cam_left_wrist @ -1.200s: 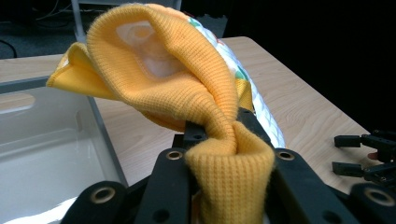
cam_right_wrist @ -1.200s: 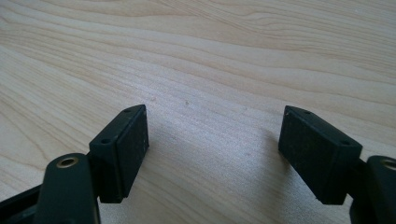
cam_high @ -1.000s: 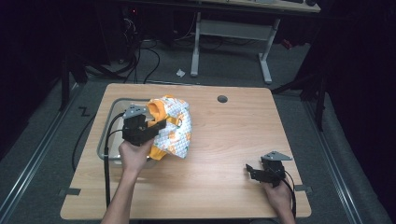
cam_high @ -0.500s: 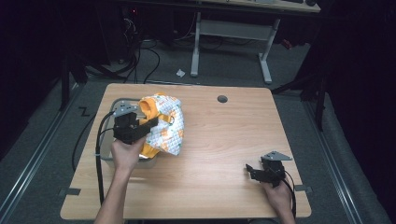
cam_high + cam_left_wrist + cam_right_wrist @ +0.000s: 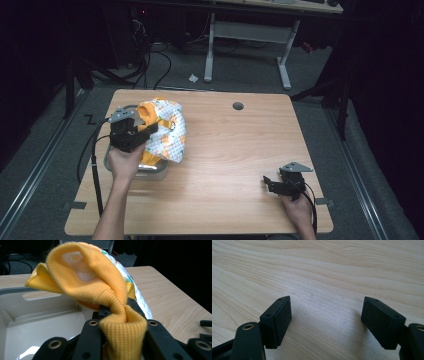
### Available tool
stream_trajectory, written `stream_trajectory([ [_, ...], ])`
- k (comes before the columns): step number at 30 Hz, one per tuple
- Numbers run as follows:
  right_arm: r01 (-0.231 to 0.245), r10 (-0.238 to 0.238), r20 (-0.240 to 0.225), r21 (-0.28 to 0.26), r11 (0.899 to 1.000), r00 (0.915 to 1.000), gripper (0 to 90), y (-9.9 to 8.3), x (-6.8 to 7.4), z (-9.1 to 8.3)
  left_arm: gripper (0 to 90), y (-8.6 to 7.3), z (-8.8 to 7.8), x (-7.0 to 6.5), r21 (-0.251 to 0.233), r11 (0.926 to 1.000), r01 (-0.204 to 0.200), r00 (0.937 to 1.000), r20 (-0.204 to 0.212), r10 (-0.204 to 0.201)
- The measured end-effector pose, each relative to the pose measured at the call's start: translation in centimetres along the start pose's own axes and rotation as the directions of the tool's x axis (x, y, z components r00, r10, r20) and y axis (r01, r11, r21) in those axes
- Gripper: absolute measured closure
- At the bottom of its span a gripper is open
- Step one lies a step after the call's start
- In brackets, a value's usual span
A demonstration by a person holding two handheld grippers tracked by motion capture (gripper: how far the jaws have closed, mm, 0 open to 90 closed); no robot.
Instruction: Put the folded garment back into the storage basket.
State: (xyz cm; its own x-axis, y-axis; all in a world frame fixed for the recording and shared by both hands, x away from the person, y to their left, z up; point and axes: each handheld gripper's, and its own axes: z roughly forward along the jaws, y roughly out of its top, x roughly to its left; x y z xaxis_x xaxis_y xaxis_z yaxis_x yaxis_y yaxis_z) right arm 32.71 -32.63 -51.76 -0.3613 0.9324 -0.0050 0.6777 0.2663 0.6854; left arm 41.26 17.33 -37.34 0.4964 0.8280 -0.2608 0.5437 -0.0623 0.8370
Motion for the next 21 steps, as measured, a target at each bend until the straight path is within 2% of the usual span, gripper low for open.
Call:
stream_trajectory([
  [14,-0.001,0.001,0.001,0.0,1.0,1.0,24.7,0.0,0.0,0.0,76.8,-0.2,-0.4,2.4,0.009,0.9996,0.026,0.999,-0.038,-0.026],
  [21,-0.002,0.002,0.002,0.0,1.0,1.0,24.7,0.0,0.0,0.0,76.8,-0.5,-0.2,3.4,0.025,0.9994,0.024,0.9988,-0.044,-0.023],
])
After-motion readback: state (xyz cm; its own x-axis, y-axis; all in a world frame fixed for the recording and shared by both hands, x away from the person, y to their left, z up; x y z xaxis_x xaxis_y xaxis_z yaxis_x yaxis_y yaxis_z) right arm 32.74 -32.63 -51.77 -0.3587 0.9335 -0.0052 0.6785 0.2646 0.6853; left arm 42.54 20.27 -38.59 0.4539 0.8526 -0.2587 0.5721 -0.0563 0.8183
